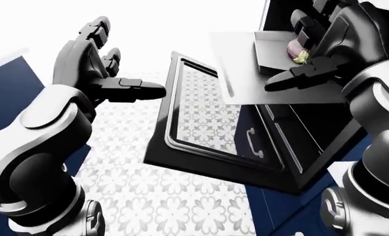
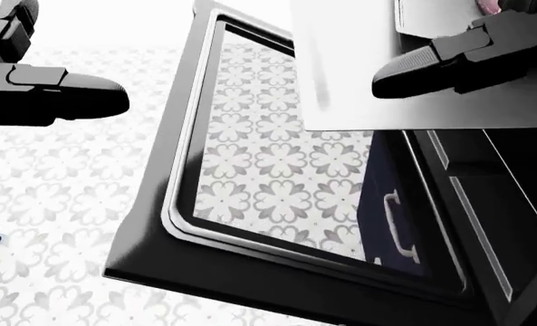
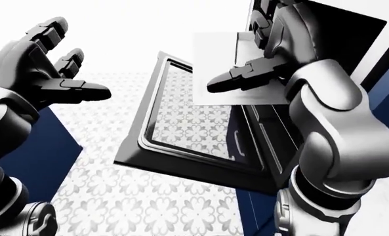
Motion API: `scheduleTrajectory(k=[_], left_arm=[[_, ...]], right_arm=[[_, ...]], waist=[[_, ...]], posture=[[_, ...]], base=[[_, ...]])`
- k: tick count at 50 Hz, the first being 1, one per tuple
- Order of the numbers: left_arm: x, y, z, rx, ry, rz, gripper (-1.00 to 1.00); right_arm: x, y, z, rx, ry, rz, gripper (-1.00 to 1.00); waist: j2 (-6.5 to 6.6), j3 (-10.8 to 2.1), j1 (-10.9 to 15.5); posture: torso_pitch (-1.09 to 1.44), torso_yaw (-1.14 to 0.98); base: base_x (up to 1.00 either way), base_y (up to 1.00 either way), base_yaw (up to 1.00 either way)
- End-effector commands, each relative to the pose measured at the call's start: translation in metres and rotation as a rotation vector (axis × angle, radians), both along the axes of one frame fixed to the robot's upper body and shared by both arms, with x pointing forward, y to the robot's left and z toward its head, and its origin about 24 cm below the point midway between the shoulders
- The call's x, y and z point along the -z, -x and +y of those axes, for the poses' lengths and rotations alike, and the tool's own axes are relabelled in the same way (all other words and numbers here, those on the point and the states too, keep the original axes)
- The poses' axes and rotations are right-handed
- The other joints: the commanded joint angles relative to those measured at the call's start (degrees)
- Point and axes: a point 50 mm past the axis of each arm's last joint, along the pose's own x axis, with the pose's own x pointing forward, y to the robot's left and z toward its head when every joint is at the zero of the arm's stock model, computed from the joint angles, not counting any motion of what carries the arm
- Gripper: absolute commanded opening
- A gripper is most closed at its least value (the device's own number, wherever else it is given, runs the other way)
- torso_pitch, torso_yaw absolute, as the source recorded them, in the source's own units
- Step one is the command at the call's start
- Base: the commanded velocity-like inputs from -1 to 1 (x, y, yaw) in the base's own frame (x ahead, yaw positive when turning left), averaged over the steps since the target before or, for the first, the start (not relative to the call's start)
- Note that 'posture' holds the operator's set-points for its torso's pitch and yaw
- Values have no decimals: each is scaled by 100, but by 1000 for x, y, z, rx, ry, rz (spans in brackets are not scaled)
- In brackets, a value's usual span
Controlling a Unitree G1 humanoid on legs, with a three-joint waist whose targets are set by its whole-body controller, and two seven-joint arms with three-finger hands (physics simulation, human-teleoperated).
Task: Pick the eggplant from the top rack in the oven and place it on the plate on the counter.
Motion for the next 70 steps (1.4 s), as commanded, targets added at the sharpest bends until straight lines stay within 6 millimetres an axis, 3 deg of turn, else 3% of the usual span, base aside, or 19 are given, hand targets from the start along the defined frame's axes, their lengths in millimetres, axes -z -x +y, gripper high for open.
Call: scheduleTrajectory(k=[1, 5, 7, 16, 18, 19, 20, 21, 23, 28, 31, 32, 33, 35, 39, 48, 61, 63, 70], left_arm=[[-13, 5, -2, 10, 3, -76, 100], [-13, 5, 0, 7, 3, -77, 100], [-14, 4, -1, 8, 1, -78, 100], [-23, 6, -2, 12, -19, -91, 100], [-25, 5, -2, 12, -21, -94, 100], [-26, 4, -1, 10, -21, -95, 100], [-27, 5, -1, 10, -21, -96, 100], [-28, 5, -2, 12, -23, -97, 100], [-30, 4, -2, 12, -25, -100, 100], [-38, 8, 2, 5, -25, -109, 100], [-39, 6, 4, 2, -24, -112, 100], [-40, 8, 4, 2, -25, -112, 100], [-41, 8, 4, 1, -25, -113, 100], [-42, 8, 4, 0, -24, -114, 100], [-41, 7, 4, 0, -28, -114, 100], [-49, 12, 0, 25, -43, -140, 100], [-52, 12, -2, 31, -58, -145, 100], [-49, 11, -4, 36, -62, -144, 100], [-51, 12, -6, 39, -64, -146, 100]], right_arm=[[-14, 6, -3, 21, 1, -81, 100], [-13, 6, -2, 19, 2, -83, 100], [-13, 6, -1, 18, 4, -83, 100], [-19, 8, -3, 16, -3, -91, 100], [-20, 8, -2, 1, -33, -89, 100], [-20, 10, -1, -12, -45, -91, 100], [-21, 10, -1, -21, -54, -90, 100], [-22, 10, -1, -21, -55, -91, 100], [-24, 10, 0, -22, -51, -95, 100], [-29, 10, 2, -17, -5, -108, 100], [-31, 9, 3, -17, 0, -107, 100], [-32, 9, 3, -10, -4, -101, 100], [-32, 9, 3, -10, -5, -100, 100], [-33, 9, 3, -12, -4, -105, 100], [-35, 8, 2, -10, 9, -113, 100], [-44, 3, -10, 32, 23, -102, 100], [-40, -37, -42, 216, 52, 94, 100], [-23, -68, -56, 287, 63, 169, 100], [-24, -80, -62, 317, 80, 182, 100]], waist=[[-11, -84, -9], [-343, -23, 110], [-683, -111, 138], [-353, 19, 9], [-236, -144, -13], [-129, -86, -87], [139, -150, -91], [128, -269, -126], [214, -54, -4], [-147, 135, 17], [-577, 99, 40], [-345, 108, 56], [-385, -85, 46], [-288, -177, 18], [-11, -36, -59], [-213, -109, -27], [-195, -84, -35], [-178, -64, -45], [-179, -83, -54]], posture=[[0, 0], [0, 0], [0, 0], [0, 0], [0, 0], [0, 0], [0, 0], [0, 0], [0, 0], [0, 0], [0, 0], [0, 0], [0, 0], [0, 0], [0, 0], [0, 0], [0, 0], [0, 0], [0, 0]], base=[[32, 0, 0], [47, 0, 0], [48, 0, 0], [45, 0, 0], [4, 0, 0], [0, 0, -73], [0, 0, -88], [0, 0, -85], [0, 0, -56], [0, 0, 0], [0, 0, 0], [0, 0, 0], [0, -16, 0], [0, -19, 0], [0, 0, 0], [0, 0, 0], [0, 0, 0], [0, 0, 0], [0, 0, 0]])
